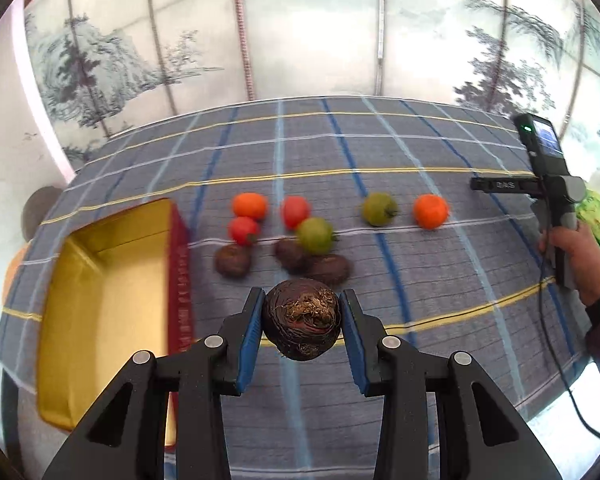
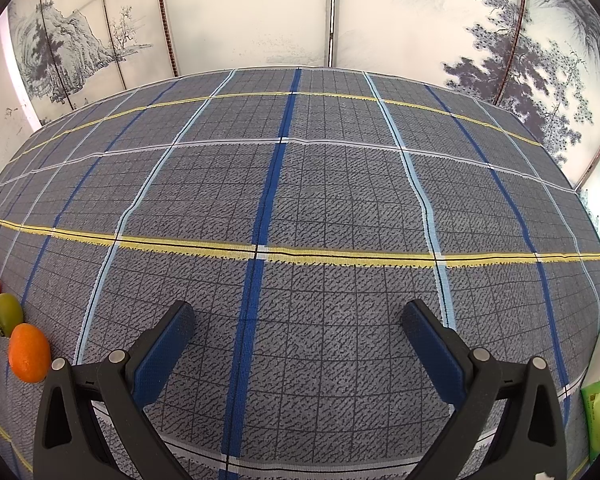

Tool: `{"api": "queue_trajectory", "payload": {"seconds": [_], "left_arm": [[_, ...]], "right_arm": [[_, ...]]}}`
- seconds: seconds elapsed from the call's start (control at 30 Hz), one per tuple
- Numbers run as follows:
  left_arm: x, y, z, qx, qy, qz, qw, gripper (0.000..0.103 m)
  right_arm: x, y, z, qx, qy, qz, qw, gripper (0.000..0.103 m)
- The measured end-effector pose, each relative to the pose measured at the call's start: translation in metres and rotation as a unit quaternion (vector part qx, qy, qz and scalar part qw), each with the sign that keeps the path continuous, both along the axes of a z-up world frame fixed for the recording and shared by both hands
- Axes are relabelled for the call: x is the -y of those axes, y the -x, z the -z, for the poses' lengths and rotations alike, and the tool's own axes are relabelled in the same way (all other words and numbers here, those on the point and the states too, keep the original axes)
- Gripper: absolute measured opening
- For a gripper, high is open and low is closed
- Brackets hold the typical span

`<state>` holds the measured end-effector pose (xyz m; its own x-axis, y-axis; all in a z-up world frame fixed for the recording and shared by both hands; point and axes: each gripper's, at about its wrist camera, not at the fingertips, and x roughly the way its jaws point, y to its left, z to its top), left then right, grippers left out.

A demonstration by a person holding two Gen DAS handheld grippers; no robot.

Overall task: Organize fruits
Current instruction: 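Carry the dark brown fruit with the left gripper into the gold tray and release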

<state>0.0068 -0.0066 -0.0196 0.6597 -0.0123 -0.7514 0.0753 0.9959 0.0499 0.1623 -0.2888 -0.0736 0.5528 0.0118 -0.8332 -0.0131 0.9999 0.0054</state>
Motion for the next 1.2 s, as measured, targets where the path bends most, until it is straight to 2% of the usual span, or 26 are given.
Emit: {"api": "queue_trajectory", "payload": {"seconds": [0.33, 0.6, 0.83, 1.0, 1.2], "left_arm": [[-0.065, -0.004, -0.01, 0.005, -0.044, -0.054, 0.9975, 0.039], [-0.107, -0.026, 0.0, -0.01, -0.089, -0.073, 0.9933, 0.039], [-0.141, -0.058, 0.018, -0.04, -0.121, -0.081, 0.9885, 0.039], [-0.162, -0.08, 0.032, -0.058, -0.134, -0.085, 0.9857, 0.039], [-0.181, -0.101, 0.043, -0.079, -0.13, -0.095, 0.9838, 0.039]], "right_arm": [[0.002, -0.001, 0.0, 0.0, 0.001, 0.007, 1.0, 0.103], [0.01, 0.001, 0.0, 0.0, 0.002, 0.021, 1.0, 0.103], [0.01, 0.001, 0.0, 0.0, 0.002, 0.02, 1.0, 0.103], [0.009, 0.001, 0.0, 0.0, 0.002, 0.02, 1.0, 0.103], [0.009, 0.001, 0.0, 0.0, 0.002, 0.02, 1.0, 0.103]]}}
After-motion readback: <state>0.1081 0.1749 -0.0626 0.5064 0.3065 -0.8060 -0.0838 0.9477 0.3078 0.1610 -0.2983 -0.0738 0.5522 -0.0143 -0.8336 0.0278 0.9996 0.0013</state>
